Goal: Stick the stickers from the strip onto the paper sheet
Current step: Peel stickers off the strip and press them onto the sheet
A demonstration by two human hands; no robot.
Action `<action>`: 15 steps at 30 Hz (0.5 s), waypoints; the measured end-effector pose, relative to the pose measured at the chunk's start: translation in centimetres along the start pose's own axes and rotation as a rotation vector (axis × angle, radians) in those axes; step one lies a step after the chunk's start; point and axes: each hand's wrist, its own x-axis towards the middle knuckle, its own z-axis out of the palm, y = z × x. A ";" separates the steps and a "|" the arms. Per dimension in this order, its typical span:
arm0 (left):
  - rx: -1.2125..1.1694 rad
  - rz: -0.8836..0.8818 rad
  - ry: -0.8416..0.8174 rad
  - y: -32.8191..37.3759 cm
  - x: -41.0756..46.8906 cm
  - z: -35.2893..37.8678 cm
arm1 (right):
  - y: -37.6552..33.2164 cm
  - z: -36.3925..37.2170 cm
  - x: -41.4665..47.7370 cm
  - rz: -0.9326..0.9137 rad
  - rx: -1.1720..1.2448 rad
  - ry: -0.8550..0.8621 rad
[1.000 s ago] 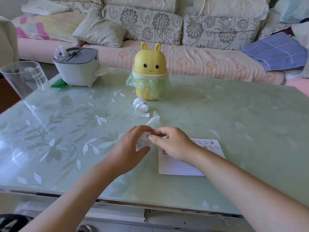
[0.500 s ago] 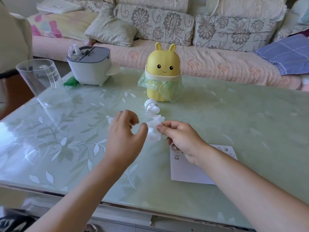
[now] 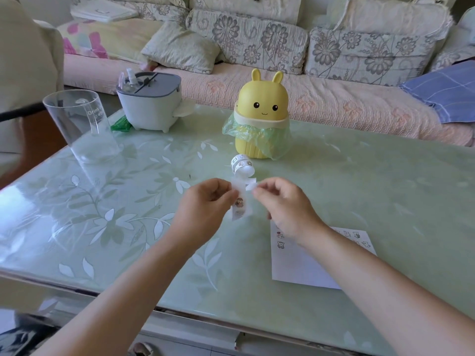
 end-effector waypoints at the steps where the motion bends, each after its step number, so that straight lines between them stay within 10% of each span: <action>1: 0.043 0.012 -0.015 0.0 0.1 -0.2 | 0.0 -0.2 0.1 -0.066 -0.072 0.078; 6: 0.220 0.078 -0.171 0.3 -0.1 -0.5 | -0.5 -1.6 0.0 -0.489 -0.305 -0.055; 15: 0.098 -0.003 -0.267 0.9 -0.2 -0.3 | -0.3 -2.8 0.4 -0.309 -0.309 -0.168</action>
